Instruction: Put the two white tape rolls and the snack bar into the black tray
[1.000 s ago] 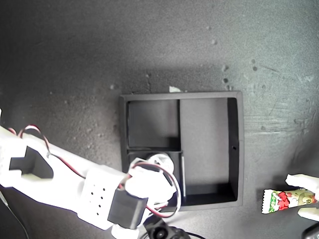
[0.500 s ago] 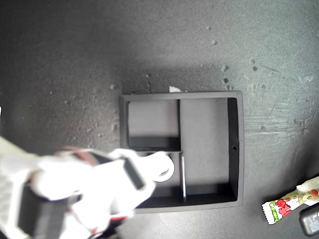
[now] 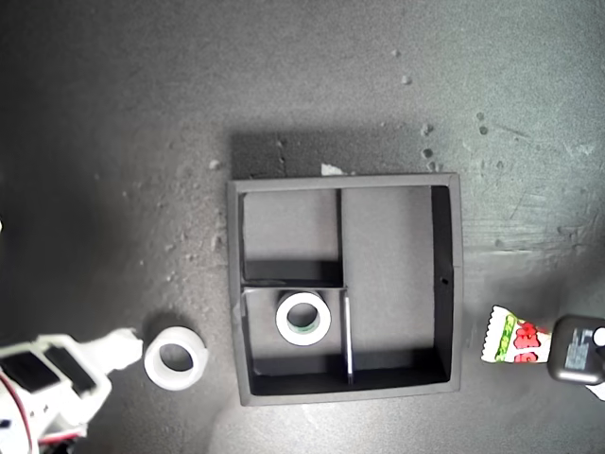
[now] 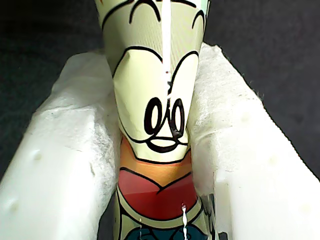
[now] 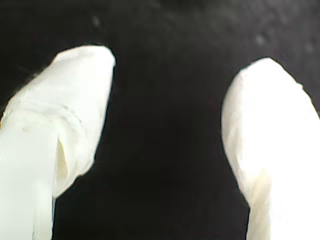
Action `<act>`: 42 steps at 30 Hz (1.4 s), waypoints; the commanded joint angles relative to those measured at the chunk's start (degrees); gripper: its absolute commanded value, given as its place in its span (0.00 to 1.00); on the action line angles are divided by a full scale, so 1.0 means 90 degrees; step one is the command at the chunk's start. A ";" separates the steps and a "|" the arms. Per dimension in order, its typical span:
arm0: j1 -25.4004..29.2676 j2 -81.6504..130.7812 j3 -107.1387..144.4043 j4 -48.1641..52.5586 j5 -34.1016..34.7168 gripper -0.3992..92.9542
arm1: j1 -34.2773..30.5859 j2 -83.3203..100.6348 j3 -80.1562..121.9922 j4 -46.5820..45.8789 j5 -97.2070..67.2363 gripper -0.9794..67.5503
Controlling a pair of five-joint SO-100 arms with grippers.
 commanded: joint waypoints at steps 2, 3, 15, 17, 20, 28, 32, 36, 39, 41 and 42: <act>0.0410 -0.0742 0.0039 -0.0781 -0.0156 0.19 | 0.0635 0.0049 -0.0713 0.0029 -0.0430 0.01; 0.0430 -0.0918 0.0049 -0.0918 -0.0186 0.19 | 0.0869 0.0039 -0.0801 -0.0088 -0.0918 0.01; 0.0312 -0.1660 0.0488 -0.2129 -0.0020 0.19 | 0.2490 0.0000 -0.2334 -0.0664 -0.9639 0.00; 0.0215 -0.1719 0.0566 -0.2178 -0.0039 0.19 | 0.2480 -0.0029 -0.2588 -0.0547 -1.0068 0.00; 0.0029 -0.1953 0.0605 -0.2227 -0.0049 0.19 | 0.2363 -0.0186 -0.2988 -0.0518 -1.0322 0.00; -0.0703 -0.2666 0.0635 -0.2666 -0.0010 0.00 | 0.2070 -0.2939 -0.7041 0.2295 -1.1660 0.00; -0.0957 -0.1982 0.0635 -0.2178 0.0166 0.00 | 0.2295 -0.3564 -0.7578 0.2559 -1.2061 0.01; -0.1426 -0.1035 -0.0117 -0.0635 0.0791 0.00 | 0.2598 -0.3584 -0.7168 0.2461 -1.2627 0.01; -0.2021 -0.0830 -0.1318 0.0400 0.1650 0.00 | 0.2764 -0.3633 -0.6738 0.2207 -1.3086 0.01; -0.2451 -0.0957 -0.2188 0.0752 0.2344 0.00 | 0.2891 -0.3857 -0.6631 0.2090 -1.3320 0.01; -0.2646 -0.1113 -0.2656 0.0889 0.2617 0.00 | 0.2939 -0.4063 -0.6689 0.2090 -1.3437 0.01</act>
